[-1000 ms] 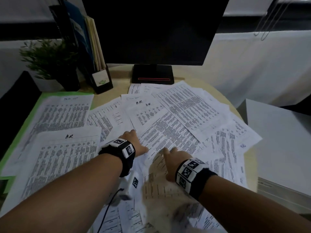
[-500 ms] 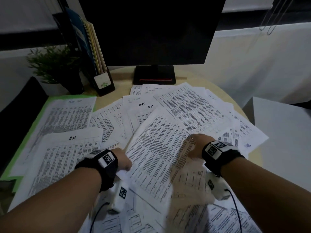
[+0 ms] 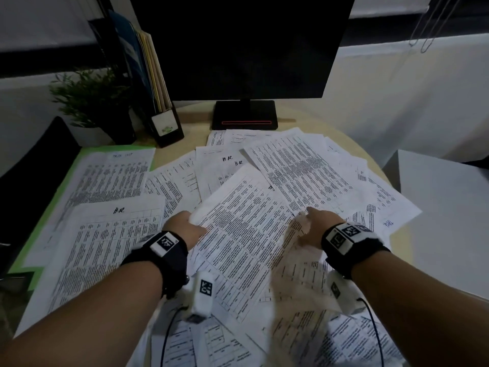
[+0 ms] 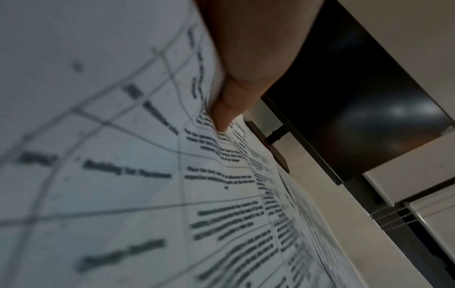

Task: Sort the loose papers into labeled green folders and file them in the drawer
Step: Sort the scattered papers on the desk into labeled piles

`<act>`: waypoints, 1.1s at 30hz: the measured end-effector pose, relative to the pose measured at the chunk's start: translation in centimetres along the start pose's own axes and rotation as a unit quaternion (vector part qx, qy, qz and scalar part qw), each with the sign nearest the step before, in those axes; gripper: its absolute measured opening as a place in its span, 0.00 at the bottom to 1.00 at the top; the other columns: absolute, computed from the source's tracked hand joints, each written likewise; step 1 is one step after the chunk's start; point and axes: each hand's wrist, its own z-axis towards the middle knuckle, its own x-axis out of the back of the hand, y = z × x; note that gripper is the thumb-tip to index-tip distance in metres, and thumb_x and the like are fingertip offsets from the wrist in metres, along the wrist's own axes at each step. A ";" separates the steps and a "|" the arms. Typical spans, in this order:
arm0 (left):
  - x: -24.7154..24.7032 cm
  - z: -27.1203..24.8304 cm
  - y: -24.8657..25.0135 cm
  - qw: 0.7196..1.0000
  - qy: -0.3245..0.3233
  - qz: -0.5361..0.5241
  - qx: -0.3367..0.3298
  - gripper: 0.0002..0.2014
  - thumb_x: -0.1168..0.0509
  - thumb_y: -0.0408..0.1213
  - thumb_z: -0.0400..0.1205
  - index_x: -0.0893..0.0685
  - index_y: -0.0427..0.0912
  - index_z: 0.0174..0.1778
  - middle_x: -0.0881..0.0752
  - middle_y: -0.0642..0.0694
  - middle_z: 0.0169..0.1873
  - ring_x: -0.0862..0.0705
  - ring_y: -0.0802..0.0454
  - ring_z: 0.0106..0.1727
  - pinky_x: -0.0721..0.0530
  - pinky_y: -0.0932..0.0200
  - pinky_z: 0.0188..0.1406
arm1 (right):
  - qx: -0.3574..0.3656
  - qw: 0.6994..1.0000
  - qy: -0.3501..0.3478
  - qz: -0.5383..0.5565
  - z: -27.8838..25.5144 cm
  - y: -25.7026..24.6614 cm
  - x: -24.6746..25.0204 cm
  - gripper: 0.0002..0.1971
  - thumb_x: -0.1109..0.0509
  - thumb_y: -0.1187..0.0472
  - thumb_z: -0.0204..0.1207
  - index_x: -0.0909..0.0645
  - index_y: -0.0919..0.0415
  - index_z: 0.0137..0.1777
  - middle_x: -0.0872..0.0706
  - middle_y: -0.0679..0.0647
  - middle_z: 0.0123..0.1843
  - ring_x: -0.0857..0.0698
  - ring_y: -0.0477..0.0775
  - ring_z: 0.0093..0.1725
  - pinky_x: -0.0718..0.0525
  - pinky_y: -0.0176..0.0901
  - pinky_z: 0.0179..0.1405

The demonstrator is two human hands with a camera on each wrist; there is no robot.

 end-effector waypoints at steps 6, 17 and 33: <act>1.0 -0.2 -1.0 0.996 0.023 -0.075 0.034 0.15 0.32 0.35 0.79 0.22 0.38 0.61 0.17 0.41 0.47 0.19 0.43 0.45 0.24 0.58 0.39 | -0.018 0.999 0.032 -0.040 0.0 0.3 0.1 0.27 0.31 0.50 0.76 0.31 0.61 0.71 0.16 0.55 0.60 0.17 0.56 0.58 0.21 0.43 0.45; -2.8 -3.2 0.0 0.964 -0.146 -0.213 0.064 0.11 0.39 0.24 0.79 0.18 0.42 0.53 0.13 0.43 0.32 0.18 0.52 0.25 0.16 0.57 0.26 | 0.004 1.000 -0.006 -0.024 -1.0 0.2 0.6 0.25 0.42 0.42 0.82 0.30 0.58 0.71 0.18 0.56 0.65 0.19 0.57 0.62 0.21 0.47 0.56; -3.8 -1.4 0.8 0.992 -0.123 -0.032 -0.012 0.08 0.33 0.31 0.76 0.21 0.43 0.50 0.14 0.46 0.49 0.16 0.49 0.48 0.19 0.60 0.42 | -0.007 0.999 -0.047 0.015 -0.1 1.8 1.0 0.44 0.30 0.33 0.69 0.39 0.53 0.81 0.28 0.50 0.78 0.28 0.55 0.76 0.29 0.50 0.75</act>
